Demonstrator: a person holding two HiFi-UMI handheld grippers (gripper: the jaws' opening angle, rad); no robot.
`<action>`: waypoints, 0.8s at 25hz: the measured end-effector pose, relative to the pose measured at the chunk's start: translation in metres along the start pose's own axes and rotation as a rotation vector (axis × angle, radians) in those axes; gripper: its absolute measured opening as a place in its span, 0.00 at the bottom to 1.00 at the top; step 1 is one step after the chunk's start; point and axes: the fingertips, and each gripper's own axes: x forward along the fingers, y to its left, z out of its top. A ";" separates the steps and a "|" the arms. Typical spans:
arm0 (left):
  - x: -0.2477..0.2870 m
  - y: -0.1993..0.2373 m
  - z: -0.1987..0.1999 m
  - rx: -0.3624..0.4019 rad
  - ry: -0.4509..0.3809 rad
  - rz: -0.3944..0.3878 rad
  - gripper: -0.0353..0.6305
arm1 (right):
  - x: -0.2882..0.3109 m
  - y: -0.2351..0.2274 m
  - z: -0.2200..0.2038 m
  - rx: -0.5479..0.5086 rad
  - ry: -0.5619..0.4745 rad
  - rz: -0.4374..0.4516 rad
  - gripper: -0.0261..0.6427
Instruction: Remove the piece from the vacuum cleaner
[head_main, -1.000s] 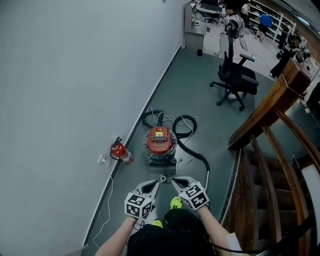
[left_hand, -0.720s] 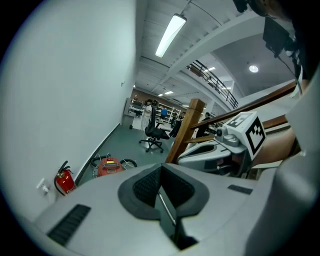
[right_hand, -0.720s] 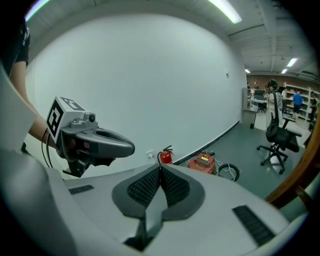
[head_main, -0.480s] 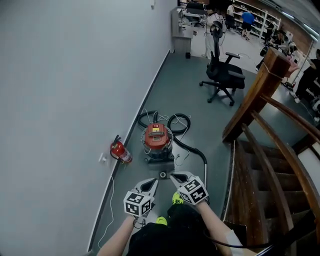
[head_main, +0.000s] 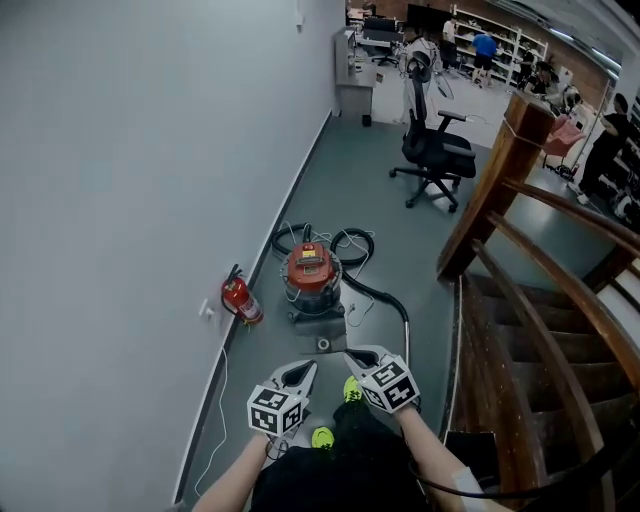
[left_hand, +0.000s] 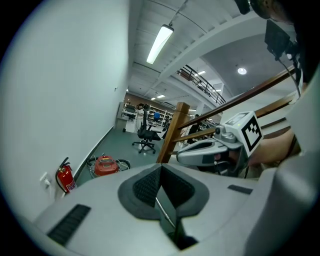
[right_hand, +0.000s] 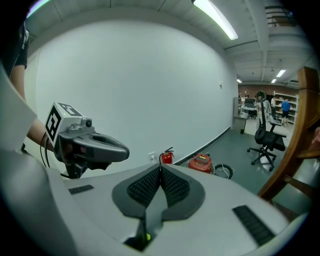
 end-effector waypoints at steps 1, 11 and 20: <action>-0.004 -0.005 -0.003 0.000 0.000 -0.005 0.07 | -0.005 0.005 -0.003 0.001 -0.001 -0.002 0.06; -0.032 -0.033 -0.042 -0.026 0.023 -0.012 0.07 | -0.028 0.039 -0.031 0.041 0.000 0.006 0.06; -0.043 -0.052 -0.027 -0.016 -0.018 0.032 0.07 | -0.042 0.065 -0.023 0.014 -0.040 0.103 0.06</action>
